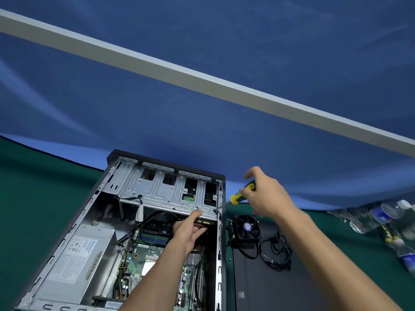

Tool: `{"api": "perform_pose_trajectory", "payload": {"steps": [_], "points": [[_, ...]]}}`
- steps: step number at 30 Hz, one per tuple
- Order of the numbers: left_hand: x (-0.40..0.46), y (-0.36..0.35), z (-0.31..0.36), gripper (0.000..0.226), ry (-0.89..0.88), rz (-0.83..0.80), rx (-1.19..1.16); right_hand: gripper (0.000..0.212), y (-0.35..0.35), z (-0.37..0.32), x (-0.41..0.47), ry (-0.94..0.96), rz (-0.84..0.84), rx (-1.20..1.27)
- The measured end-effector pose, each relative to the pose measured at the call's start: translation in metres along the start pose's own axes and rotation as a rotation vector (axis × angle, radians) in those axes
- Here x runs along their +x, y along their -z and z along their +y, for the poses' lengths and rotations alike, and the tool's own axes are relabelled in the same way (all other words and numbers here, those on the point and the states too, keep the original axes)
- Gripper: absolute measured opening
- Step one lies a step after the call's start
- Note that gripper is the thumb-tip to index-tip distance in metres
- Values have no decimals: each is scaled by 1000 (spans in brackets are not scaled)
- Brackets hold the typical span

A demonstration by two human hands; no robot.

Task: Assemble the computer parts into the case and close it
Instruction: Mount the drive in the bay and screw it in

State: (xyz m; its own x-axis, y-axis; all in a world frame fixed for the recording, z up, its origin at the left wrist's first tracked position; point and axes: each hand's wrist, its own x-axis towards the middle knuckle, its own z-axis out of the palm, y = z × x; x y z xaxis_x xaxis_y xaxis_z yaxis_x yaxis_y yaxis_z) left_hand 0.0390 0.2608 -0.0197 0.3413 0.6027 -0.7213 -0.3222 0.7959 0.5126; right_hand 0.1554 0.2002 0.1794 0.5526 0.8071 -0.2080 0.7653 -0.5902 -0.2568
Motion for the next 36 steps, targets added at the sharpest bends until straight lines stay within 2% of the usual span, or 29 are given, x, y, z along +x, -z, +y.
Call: {"api": "perform_pose_trajectory", "payload": {"steps": [3, 5, 8, 10, 12, 15, 16, 19, 20, 22, 24, 26, 28, 29, 31, 34, 36], "points": [[2, 0, 0, 40, -6, -8, -7, 29, -13, 0, -4, -69, 251, -81], [2, 0, -1, 49, -1, -15, -5, 33, -16, 2, -7, -134, 321, -101], [2, 0, -1, 52, -4, -7, -10, 22, -11, 8, -9, -94, 179, -39], [3, 0, -2, 52, -15, 2, -11, 23, -8, 5, -8, -31, 64, 62], [2, -2, -3, 51, -19, 7, -11, 13, -11, -2, -7, 3, 111, 16], [0, -2, -1, 49, -9, 4, -6, 28, -10, -18, -5, -42, 202, -200], [-1, -1, -1, 48, -4, 1, -4, 30, -6, -21, -3, -48, 165, -207], [-2, -1, 0, 46, -7, 0, -9, 15, 2, -31, 5, -35, -46, -50], [-2, -2, 0, 45, -9, -2, -11, 13, 2, -34, 6, -33, -67, -40], [-1, -1, -1, 44, -8, -11, -21, 11, -1, -37, 7, -34, 8, -139], [-2, -2, 0, 42, -5, -12, -22, 28, -2, -37, 7, -52, 91, -245], [0, -1, -1, 42, -7, -10, -17, 30, 3, -34, 11, -95, -2, -175], [3, 0, -3, 43, -16, -5, -14, 20, 11, -33, 10, -108, -149, -81], [4, 0, -4, 43, -21, 0, -13, 25, 12, -34, 7, -88, -183, -63], [4, 0, -4, 40, -29, 7, -8, 25, 7, -36, 4, -31, -131, -61], [1, -2, -3, 23, -32, 2, -19, 2, 0, -42, -1, 39, -41, -207], [2, 0, -3, 24, -26, 12, -14, 18, -1, -38, -4, 33, -153, -380]]}}
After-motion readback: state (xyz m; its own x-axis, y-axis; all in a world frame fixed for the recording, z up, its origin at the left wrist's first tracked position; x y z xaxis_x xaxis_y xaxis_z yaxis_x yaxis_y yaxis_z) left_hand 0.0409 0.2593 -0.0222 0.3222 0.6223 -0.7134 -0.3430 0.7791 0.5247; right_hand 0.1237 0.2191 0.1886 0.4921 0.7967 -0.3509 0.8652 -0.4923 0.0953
